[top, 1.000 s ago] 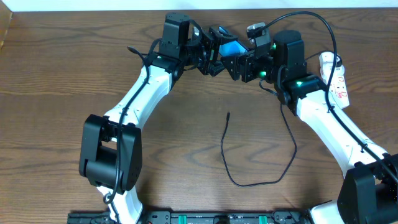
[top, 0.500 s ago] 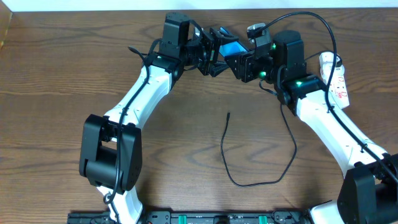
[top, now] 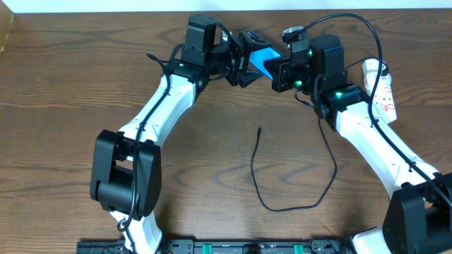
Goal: Plug charger to phone and switch on socket
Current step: 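Close the right gripper on the phone's edge beside the left gripper, then open the left gripper and pull the phone right with the right gripper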
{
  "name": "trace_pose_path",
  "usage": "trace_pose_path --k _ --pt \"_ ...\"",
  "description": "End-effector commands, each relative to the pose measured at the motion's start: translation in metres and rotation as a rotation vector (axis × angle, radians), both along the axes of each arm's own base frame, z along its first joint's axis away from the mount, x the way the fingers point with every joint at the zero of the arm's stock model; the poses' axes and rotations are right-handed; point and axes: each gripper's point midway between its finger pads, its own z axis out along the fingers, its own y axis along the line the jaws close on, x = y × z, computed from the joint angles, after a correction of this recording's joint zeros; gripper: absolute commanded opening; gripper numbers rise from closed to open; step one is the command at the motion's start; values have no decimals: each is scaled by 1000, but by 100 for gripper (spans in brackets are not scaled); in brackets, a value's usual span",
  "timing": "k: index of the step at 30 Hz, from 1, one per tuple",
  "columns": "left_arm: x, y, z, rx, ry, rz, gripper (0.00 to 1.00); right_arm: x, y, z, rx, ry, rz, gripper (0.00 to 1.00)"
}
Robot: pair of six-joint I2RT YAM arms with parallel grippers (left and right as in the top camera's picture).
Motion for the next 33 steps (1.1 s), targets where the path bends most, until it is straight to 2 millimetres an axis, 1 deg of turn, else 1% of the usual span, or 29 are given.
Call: trace_pose_path --k 1,4,5,8,10,12,16,18,19,21,24,25,26,27,30,32,33 --pt "-7 -5 31 -38 -57 -36 7 -3 12 6 15 -14 55 1" --pt "-7 -5 31 -37 -58 -34 8 -3 12 6 14 -13 55 1" --pt "-7 -5 31 -37 -59 -34 13 -3 12 6 14 -14 54 1" --pt "-6 -5 31 -25 -97 -46 93 -1 9 6 9 -16 41 1" --pt "-5 -1 31 -20 -119 -49 93 3 3 7 28 -5 10 1" --pt "-2 3 34 -25 -125 -46 93 11 -9 11 84 21 -54 1" --pt "5 10 56 -81 -231 -67 93 27 -42 15 212 105 -210 1" --pt "11 12 67 -98 -293 -61 93 32 -59 16 309 183 -298 1" --pt "12 13 70 -102 -313 -58 93 34 -64 16 357 219 -330 1" --pt "17 18 72 -102 -328 -43 93 35 -74 19 520 344 -408 1" --pt "23 29 72 -98 -328 -20 94 35 -74 27 690 469 -454 1" --pt "27 36 72 -95 -329 -5 93 35 -70 34 760 514 -452 1" --pt "29 39 72 -93 -330 4 93 34 -67 37 791 538 -448 1" --pt "35 47 71 -82 -331 35 93 31 -59 43 843 580 -427 1" --pt "47 56 69 -55 -338 102 93 27 -45 56 922 640 -374 1" --pt "57 62 66 -26 -340 170 93 25 -35 64 980 688 -368 1" --pt "59 64 66 -26 -330 188 94 24 -32 66 996 697 -364 2"
